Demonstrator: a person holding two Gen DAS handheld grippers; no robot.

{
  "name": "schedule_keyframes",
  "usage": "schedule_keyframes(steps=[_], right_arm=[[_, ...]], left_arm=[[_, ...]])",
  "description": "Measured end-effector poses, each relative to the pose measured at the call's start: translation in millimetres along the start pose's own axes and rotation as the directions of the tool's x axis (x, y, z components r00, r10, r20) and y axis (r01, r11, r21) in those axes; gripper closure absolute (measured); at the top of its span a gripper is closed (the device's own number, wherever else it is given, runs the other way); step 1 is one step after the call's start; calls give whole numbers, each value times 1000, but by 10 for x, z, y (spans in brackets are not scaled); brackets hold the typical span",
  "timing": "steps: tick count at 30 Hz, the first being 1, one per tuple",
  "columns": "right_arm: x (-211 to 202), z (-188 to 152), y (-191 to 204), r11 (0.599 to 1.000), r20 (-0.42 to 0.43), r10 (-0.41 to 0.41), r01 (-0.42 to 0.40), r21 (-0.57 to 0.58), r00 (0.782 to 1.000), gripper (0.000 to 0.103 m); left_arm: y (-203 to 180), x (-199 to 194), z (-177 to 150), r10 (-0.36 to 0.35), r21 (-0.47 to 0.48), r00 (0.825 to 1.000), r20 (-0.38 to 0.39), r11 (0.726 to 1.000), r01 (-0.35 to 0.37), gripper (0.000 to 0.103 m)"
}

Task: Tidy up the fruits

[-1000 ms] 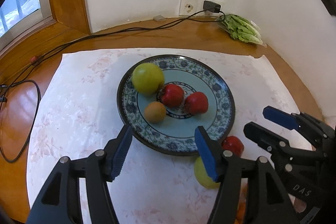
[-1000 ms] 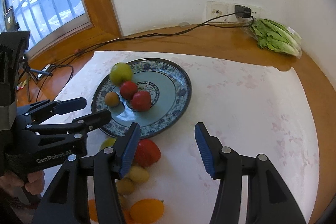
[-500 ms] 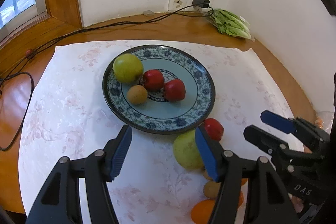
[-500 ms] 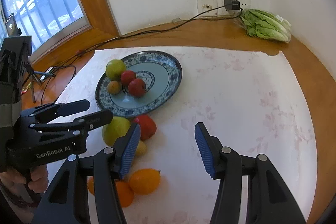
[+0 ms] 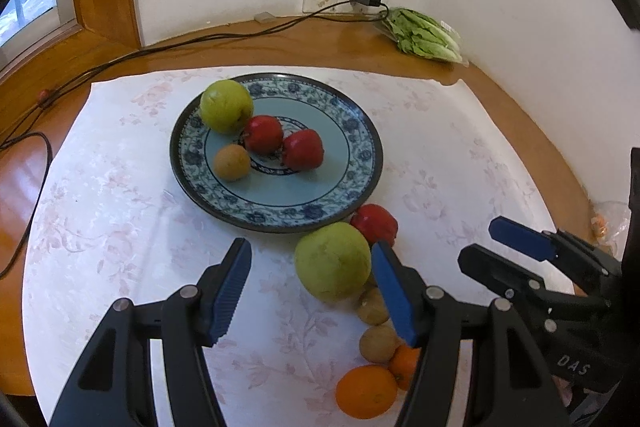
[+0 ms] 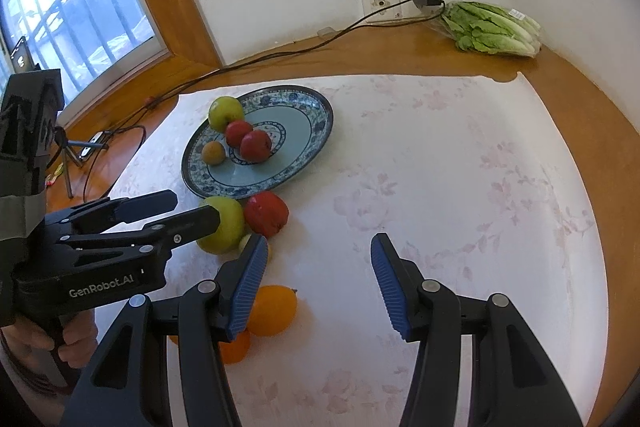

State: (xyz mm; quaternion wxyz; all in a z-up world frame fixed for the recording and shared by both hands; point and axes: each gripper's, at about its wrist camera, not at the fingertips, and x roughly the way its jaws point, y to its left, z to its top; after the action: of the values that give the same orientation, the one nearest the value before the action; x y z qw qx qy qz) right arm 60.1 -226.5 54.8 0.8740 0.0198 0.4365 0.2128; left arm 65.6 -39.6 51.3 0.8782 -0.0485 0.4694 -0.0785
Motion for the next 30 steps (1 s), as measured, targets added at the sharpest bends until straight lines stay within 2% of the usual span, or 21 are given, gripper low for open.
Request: schedule_keyframes(steps=[13, 19, 21, 30], right_arm=[[12, -68, -41, 1000, -12, 9, -9, 14, 1000, 48], [19, -85, -29, 1000, -16, 17, -17, 14, 1000, 48], [23, -95, -20, 1000, -18, 20, -20, 13, 1000, 48], [14, -117, -8, 1000, -22, 28, -28, 12, 999, 48]], left_arm=[[-32, 143, -34, 1, -18, 1000, -12, 1000, -1, 38], [-46, 166, -56, -14, -11, 1000, -11, 1000, 14, 48], [-55, 164, -60, -24, -12, 1000, -11, 1000, 24, 55], [-65, 124, -83, -26, -5, 1000, -8, 1000, 26, 56]])
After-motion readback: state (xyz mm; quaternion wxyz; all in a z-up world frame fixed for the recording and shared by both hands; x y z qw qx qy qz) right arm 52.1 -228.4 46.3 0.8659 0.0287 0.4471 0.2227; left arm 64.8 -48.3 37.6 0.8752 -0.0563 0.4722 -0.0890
